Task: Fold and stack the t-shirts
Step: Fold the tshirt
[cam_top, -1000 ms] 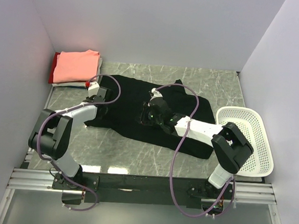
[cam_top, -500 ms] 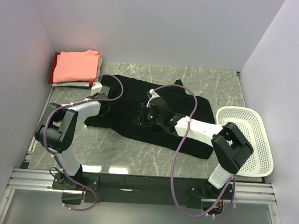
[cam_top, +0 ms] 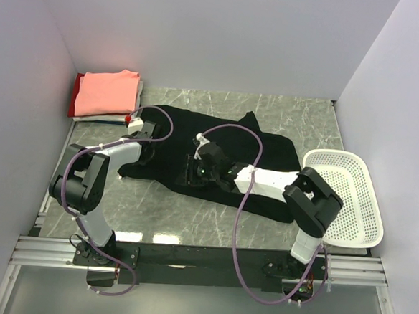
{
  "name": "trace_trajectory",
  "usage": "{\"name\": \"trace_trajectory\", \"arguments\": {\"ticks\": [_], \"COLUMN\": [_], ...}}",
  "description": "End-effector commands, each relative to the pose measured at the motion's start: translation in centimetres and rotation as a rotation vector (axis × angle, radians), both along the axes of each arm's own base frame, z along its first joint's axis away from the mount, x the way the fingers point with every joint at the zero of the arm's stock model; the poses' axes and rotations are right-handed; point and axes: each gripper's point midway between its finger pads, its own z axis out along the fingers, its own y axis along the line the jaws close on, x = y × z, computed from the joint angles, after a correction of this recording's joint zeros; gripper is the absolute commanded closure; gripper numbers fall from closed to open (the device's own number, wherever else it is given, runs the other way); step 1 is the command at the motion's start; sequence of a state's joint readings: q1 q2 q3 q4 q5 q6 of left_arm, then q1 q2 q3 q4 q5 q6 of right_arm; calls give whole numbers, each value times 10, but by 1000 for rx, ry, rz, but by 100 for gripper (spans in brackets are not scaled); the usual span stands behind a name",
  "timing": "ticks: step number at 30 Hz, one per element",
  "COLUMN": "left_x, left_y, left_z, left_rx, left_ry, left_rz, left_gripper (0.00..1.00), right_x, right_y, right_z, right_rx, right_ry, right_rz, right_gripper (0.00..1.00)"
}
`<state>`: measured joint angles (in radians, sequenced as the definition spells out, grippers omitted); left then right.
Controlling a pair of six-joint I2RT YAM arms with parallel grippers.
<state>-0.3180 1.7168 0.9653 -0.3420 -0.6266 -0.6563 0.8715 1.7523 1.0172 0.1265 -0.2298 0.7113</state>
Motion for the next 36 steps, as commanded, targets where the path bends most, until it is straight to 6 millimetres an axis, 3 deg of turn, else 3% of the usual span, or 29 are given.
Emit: {"name": "trace_trajectory", "arguments": {"ticks": [1, 6, 15, 27, 31, 35, 36], "left_x": [6, 6, 7, 9, 14, 18, 17], "left_y": [1, 0, 1, -5, -10, -13, -11], "left_z": [11, 19, 39, 44, 42, 37, 36], "left_rx": [21, 11, 0, -31, -38, -36, -26], "left_ry": [-18, -31, -69, -73, -57, -40, -31], "left_rz": [12, 11, 14, -16, -39, -48, -47], "left_gripper": [82, 99, 99, 99, 82, 68, 66], "right_x": [0, 0, 12, 20, 17, 14, 14], "right_y": [21, 38, 60, 75, 75, 75, 75], "right_z": [19, 19, -2, -24, -29, -36, -36], "right_rx": [34, -24, -146, -208, -208, -193, -188], "right_ry": [-56, -129, -235, -265, -248, -219, -217], "right_rz": [50, 86, 123, 134, 128, 108, 105], "right_gripper": [55, 48, 45, 44, 45, 70, 71]}}
